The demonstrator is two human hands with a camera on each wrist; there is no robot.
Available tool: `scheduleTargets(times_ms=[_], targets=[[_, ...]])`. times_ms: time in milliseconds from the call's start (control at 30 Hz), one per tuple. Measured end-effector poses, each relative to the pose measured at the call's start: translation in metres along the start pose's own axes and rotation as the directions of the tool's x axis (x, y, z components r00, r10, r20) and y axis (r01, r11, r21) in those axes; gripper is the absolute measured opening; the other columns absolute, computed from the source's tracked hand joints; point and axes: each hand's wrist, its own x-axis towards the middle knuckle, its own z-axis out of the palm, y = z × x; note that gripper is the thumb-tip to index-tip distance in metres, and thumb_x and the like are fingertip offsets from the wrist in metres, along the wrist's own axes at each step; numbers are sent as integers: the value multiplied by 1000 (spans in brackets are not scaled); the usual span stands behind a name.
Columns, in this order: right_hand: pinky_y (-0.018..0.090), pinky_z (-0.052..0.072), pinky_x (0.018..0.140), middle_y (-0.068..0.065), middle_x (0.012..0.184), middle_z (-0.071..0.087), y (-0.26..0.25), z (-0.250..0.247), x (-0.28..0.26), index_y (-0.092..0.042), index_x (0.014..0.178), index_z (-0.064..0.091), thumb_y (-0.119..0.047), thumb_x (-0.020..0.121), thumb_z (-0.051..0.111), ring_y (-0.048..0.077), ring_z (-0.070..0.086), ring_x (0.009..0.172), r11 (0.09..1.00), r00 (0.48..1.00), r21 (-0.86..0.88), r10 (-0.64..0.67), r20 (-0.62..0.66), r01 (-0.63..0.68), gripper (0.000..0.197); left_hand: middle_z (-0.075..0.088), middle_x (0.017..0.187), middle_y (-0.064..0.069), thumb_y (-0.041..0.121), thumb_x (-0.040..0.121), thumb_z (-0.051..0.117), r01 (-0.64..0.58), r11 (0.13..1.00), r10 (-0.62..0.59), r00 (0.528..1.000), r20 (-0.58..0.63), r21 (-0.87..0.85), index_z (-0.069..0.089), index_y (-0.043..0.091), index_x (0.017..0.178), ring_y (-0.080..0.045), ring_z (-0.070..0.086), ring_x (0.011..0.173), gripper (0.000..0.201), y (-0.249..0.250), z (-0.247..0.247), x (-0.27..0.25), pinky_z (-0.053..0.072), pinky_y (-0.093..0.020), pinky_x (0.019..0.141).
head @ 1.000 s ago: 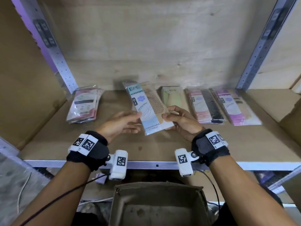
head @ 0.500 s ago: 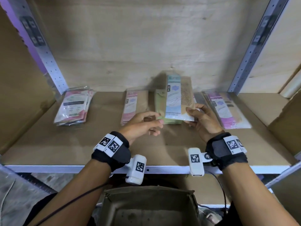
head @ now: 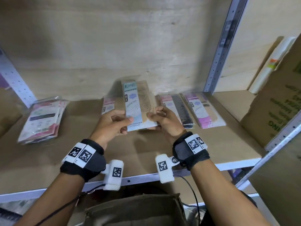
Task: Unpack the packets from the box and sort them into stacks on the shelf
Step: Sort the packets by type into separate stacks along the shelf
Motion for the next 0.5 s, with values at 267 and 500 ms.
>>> scheduleTargets(times_ms=[267,500], targets=[[26,56,58,15,100,75,-39,-60,-4,4,111,64,-11,85,74,22,73,80,994,991,-85,-82,-107,74,32,74,87,-7,14,80,83,-32,994,29,999,38,103,64,15,97,-9,70,57,26,22,79,23,57,-20,54],[28,59,64,8,94,74,-74,-155,-2,-3,106,68,-17,72,87,20,74,80,916,901,-399,-211,-379,47,41,71,89,-5,5,78,83,-12,982,-13,991,131,188,65,18,82,-7,69,56,22,34,189,51,57,-20,51]])
